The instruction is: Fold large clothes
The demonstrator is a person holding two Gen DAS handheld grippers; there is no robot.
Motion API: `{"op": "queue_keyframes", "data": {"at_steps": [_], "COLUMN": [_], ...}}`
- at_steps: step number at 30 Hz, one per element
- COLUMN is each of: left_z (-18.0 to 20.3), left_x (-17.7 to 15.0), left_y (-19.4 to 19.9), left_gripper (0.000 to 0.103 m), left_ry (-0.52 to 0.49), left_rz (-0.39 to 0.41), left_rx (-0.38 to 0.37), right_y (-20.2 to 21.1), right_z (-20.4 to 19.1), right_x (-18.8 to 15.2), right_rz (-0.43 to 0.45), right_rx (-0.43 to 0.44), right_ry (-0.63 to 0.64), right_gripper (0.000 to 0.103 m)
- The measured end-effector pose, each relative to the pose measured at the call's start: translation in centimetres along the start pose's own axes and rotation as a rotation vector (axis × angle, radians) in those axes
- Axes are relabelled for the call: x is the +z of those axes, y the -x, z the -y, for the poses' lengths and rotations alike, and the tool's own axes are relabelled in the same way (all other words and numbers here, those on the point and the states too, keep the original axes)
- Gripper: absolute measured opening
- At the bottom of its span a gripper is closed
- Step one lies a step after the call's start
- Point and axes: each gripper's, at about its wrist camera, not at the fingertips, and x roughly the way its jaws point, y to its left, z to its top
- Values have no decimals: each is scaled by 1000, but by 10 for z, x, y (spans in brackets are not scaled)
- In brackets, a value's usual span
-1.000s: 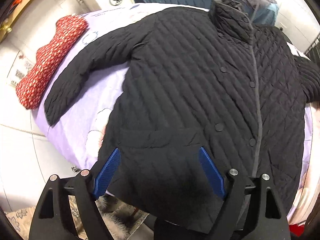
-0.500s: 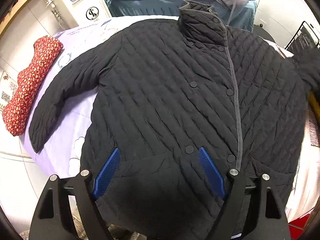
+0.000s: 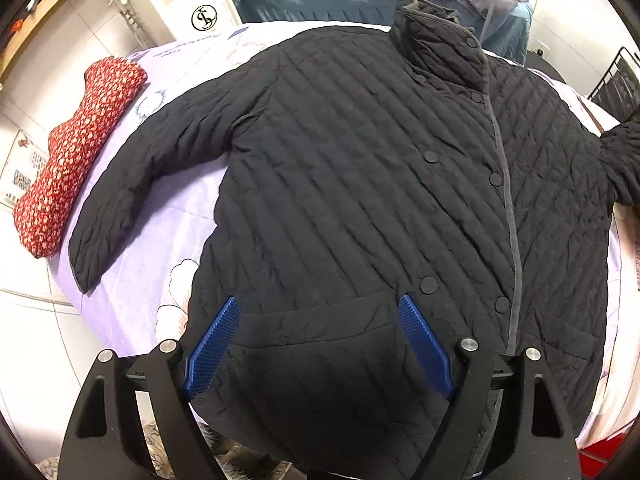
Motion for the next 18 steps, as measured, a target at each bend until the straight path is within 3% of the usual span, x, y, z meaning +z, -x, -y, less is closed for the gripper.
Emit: {"op": "queue_keyframes", "data": {"at_steps": [4, 10, 14, 18], "left_z": [-15, -52, -74, -94], "left_x": [-3, -14, -26, -35], "left_y": [1, -5, -16, -24], "left_gripper": [81, 83, 83, 83], "left_ry": [32, 114, 128, 161], "left_rz": [9, -5, -41, -70], "left_rx": [3, 49, 123, 133], "right_y": [-34, -87, -121, -150], "right_z": [-99, -234, -281, -322], "right_x": [-29, -117, -175, -225], "right_rz": [-105, -241, -349, -431], "right_rx": [112, 226, 258, 267], "right_ry": [173, 472, 546, 604], "right_gripper": [5, 5, 5, 5]}}
